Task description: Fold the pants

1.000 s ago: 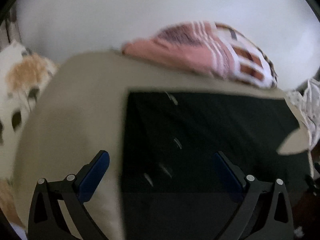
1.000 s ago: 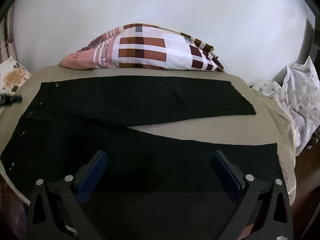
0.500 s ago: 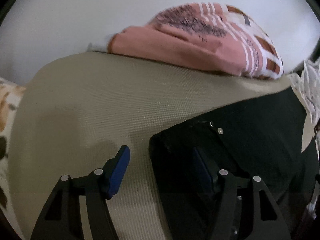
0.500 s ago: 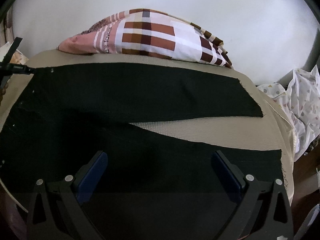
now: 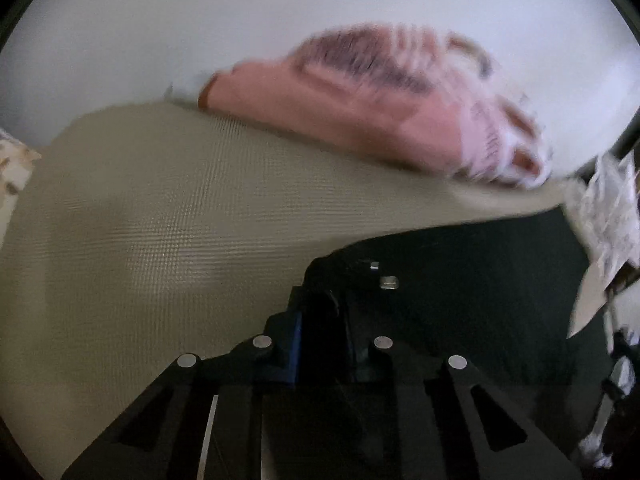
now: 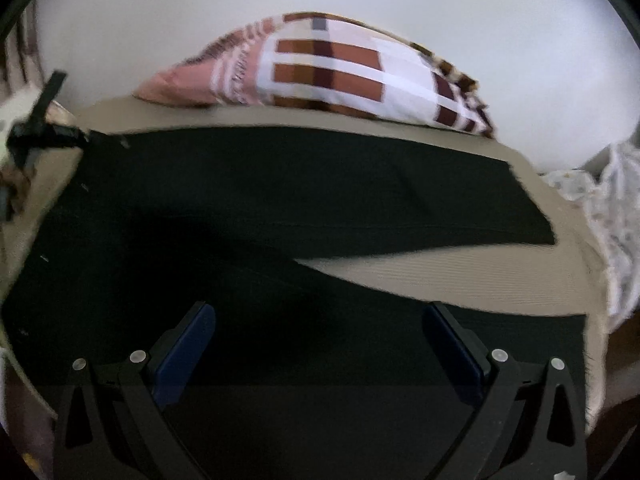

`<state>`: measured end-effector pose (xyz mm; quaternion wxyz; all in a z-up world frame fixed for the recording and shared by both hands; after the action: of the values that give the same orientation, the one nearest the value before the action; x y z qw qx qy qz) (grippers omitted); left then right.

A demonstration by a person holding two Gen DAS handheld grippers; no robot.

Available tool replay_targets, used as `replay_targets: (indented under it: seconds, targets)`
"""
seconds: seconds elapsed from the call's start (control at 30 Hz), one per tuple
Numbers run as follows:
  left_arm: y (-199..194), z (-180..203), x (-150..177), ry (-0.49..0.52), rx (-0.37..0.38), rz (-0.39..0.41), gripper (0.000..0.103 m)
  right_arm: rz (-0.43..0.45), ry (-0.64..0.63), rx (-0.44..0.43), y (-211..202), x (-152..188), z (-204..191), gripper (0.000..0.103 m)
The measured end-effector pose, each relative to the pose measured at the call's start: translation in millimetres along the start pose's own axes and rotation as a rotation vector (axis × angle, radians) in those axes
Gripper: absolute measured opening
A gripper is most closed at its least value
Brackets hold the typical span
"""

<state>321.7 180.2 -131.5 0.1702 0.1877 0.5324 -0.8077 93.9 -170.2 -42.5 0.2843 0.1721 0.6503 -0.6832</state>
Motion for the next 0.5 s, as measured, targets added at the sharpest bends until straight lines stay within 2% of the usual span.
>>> replay_targets:
  seconds: [0.07,0.17,0.2,0.23,0.33,0.37,0.5]
  targets:
    - [-31,14,8,-0.016,0.041,0.072,0.017,0.033,0.043,-0.117,-3,-14,0,0.103]
    - [-70,43,32,0.039,0.058,0.157,0.017,0.079,0.159,-0.336,-3,-43,5,0.103]
    - [-76,53,37,0.045,0.069,0.167,0.017,0.083,0.224,-0.440,2,-55,8,0.100]
    - [-84,59,43,0.048,0.080,0.177,0.017,0.084,0.275,-0.504,7,-63,10,0.098]
    - [-109,69,70,0.040,0.106,0.217,0.017,0.038,0.458,-0.744,38,-91,12,0.081]
    - [-116,70,79,0.040,0.108,0.228,0.017,0.015,0.509,-0.816,50,-101,10,0.081]
    - [-131,78,104,0.006,0.125,0.243,0.017,-0.068,0.637,-0.986,86,-126,-5,0.080]
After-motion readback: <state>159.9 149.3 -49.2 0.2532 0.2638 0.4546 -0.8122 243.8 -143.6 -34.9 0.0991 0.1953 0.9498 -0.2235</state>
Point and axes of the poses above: each gripper's, at about its wrist camera, not at the fingertips, and y roughly the way its jaws point, z to its right, x to its underside, the point moved 5 cm from there along y, roughly the way its jaws point, and after that the axes turned 9 degrees about -y, right-handed, at the moved point
